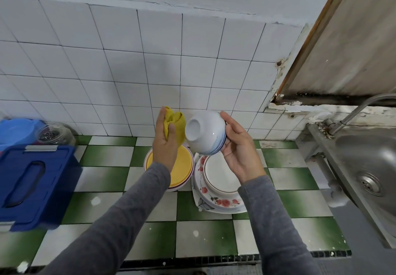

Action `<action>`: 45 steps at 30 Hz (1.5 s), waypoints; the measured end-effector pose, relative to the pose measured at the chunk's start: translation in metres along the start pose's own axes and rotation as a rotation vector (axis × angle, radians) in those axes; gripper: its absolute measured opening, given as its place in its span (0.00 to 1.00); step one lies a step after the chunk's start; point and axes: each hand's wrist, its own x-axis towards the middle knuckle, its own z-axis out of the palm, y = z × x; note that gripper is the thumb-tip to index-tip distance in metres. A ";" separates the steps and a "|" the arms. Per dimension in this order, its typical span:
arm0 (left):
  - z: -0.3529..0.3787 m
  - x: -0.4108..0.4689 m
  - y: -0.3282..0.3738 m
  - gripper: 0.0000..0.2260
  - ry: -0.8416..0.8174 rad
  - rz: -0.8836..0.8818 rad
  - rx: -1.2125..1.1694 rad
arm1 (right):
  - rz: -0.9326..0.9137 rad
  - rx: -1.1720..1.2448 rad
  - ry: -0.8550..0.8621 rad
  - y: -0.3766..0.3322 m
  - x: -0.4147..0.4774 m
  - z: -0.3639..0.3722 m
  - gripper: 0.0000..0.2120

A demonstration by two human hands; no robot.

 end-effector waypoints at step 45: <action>-0.006 0.014 0.041 0.21 -0.107 0.571 0.438 | -0.329 -0.405 0.032 0.021 -0.022 0.062 0.17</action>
